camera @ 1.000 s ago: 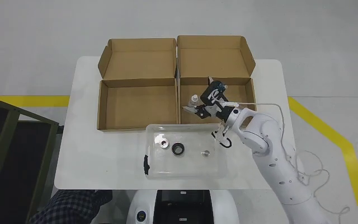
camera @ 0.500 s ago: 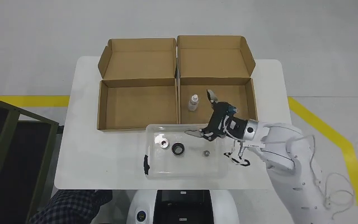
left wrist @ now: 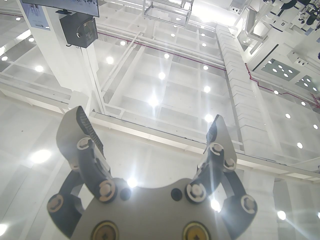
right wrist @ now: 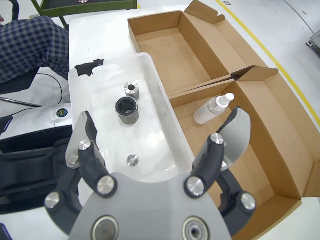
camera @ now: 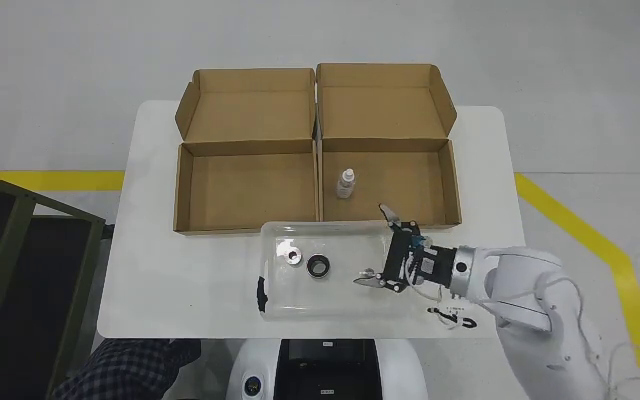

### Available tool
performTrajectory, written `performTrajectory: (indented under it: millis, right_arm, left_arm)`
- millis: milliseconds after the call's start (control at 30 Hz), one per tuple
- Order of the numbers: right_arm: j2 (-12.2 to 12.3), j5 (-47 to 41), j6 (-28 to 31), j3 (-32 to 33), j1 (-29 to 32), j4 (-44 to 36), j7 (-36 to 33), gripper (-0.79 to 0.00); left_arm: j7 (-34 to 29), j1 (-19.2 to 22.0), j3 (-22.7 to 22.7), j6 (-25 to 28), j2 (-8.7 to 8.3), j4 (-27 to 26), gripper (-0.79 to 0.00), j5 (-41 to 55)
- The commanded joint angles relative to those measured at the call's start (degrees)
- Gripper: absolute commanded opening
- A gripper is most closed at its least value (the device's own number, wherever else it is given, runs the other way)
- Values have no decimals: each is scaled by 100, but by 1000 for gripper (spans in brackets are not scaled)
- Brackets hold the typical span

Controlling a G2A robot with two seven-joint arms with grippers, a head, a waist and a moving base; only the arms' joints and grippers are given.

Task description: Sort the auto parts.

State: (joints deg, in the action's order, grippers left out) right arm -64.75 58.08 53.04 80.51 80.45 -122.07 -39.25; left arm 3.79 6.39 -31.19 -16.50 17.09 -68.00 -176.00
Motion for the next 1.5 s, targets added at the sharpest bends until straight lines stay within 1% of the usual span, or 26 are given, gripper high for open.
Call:
performTrajectory:
  millis: [0, 167, 267, 400, 700, 1067, 1200, 1367, 1400, 1467]
  right_arm:
    - [31, -20, 145, -26, 33, 40, -132, 0]
    - [105, 116, 358, -200, 1, 140, -589, 0]
    - [138, 246, 337, -345, -95, 168, -862, 0]
    - [190, 316, 271, -596, -287, 397, -929, 0]
    - [387, 626, 92, -1196, -759, 985, -1109, 0]
    - [675, 820, -156, -1779, -1102, 1009, -1357, 0]
    - [783, 830, -263, -1987, -1232, 1004, -1464, -74]
    - [900, 742, -358, -2246, -1414, 1017, -1558, -320]
    - [920, 710, -377, -2293, -1452, 1018, -1577, -394]
    - [961, 673, -422, -2384, -1527, 1025, -1622, -400]
  left_arm:
    - [0, 0, 0, 0, 0, 0, 0, 0]
    - [0, 0, 0, 0, 0, 0, 0, 0]
    - [0, 0, 0, 0, 0, 0, 0, 0]
    - [0, 0, 0, 0, 0, 0, 0, 0]
    - [0, 0, 0, 0, 0, 0, 0, 0]
    - [0, 0, 0, 0, 0, 0, 0, 0]
    - [0, 0, 0, 0, 0, 0, 0, 0]
    - [0, 0, 0, 0, 0, 0, 0, 0]
    - [0, 0, 0, 0, 0, 0, 0, 0]
    - [0, 0, 0, 0, 0, 0, 0, 0]
